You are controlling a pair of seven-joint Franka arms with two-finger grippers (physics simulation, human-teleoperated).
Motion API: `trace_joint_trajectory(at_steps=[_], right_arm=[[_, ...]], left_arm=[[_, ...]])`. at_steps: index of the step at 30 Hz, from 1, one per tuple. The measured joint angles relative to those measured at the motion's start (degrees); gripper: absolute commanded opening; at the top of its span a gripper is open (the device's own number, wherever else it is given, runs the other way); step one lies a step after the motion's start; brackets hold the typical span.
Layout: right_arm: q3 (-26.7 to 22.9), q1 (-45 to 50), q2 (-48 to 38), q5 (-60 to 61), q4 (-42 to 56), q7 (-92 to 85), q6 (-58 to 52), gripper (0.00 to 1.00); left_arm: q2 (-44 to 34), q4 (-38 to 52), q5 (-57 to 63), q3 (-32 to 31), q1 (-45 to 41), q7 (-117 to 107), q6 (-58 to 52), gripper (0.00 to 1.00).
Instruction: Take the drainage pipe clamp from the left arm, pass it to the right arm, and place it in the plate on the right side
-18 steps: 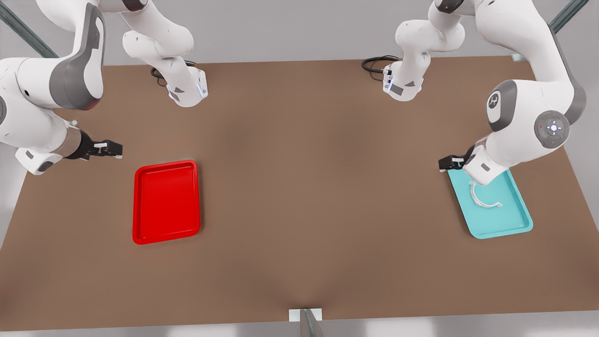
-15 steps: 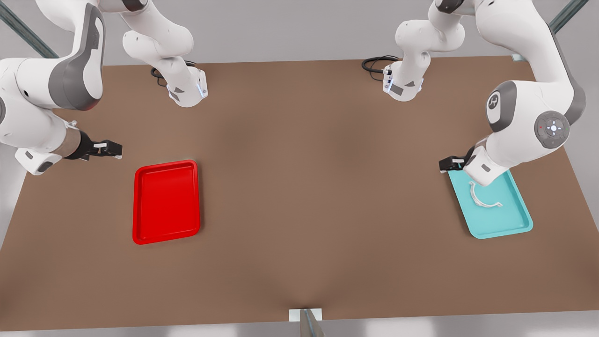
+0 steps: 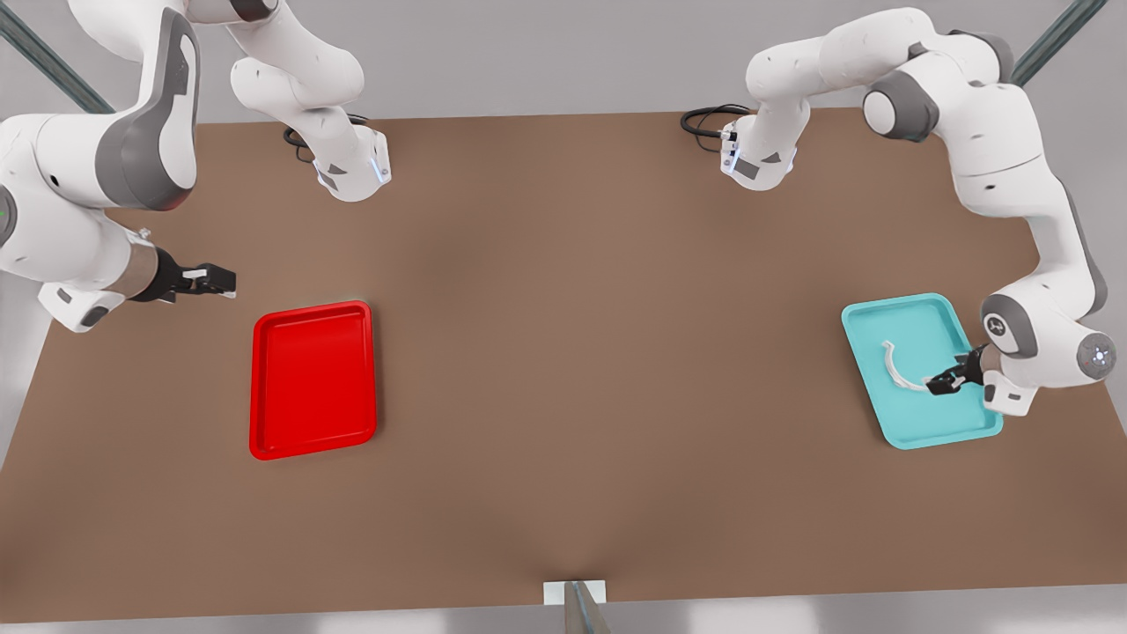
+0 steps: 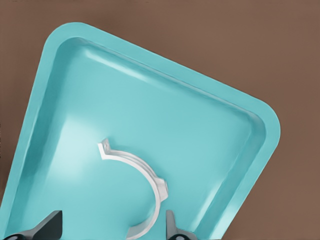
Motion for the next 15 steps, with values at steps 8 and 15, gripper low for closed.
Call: trace_joint_trajectory(at_steps=[8, 15], right_arm=[[0.2, 0.09, 0.09, 0.19, -0.07, -0.27, -0.25, 1.0], [0.24, 0.08, 0.09, 0.21, -0.54, -0.43, -0.42, 1.0]], left_arm=[[3.06, -3.9, -1.07, -1.35, 0.9, -9.68, 11.53, 1.0], [5.52, -4.51, -0.9, -1.85, 1.41, -17.29, 15.0, 0.98]])
